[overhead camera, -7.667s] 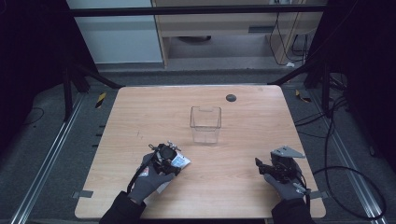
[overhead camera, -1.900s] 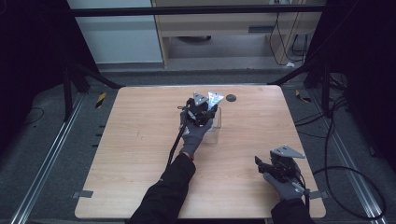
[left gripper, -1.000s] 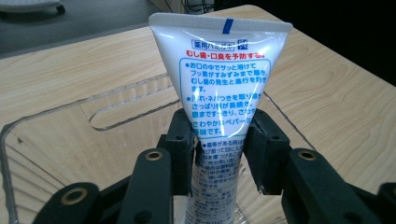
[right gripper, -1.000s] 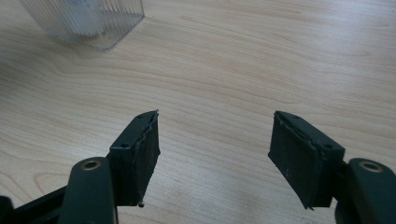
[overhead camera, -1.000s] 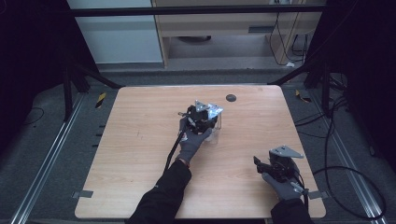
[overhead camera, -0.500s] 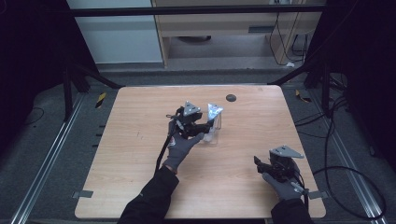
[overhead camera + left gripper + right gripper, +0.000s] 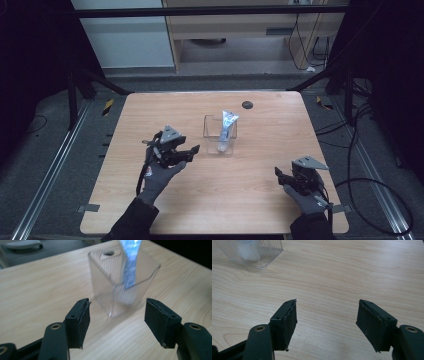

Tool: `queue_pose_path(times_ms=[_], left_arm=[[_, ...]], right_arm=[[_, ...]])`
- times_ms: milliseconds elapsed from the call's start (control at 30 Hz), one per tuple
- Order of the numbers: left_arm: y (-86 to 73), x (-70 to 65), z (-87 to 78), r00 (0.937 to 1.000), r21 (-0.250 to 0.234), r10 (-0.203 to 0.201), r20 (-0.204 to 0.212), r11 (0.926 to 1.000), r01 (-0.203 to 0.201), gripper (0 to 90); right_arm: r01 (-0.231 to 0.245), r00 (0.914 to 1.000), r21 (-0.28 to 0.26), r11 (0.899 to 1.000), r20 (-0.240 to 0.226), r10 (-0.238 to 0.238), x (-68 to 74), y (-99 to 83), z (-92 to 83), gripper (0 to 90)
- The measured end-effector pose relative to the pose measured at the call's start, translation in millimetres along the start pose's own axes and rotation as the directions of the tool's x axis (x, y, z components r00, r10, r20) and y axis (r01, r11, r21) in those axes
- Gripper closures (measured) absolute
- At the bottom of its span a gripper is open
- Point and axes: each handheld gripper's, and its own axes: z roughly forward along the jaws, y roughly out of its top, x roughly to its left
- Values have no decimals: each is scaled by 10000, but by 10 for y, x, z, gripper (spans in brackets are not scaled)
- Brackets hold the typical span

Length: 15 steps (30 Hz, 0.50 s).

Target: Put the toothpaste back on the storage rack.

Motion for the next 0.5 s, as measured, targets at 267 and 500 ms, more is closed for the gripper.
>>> queue_pose_path(times_ms=[267, 500], left_arm=[[-510, 267, -208, 9947, 676, -576, -848, 9957, 634, 352], [-662, 409, -391, 9860, 696, -538, -1576, 9954, 655, 342]], right_arm=[[-225, 9997, 73, 9997, 65, 225, -41, -25, 4, 319], [-248, 9997, 68, 9997, 65, 247, -66, -35, -2, 307]])
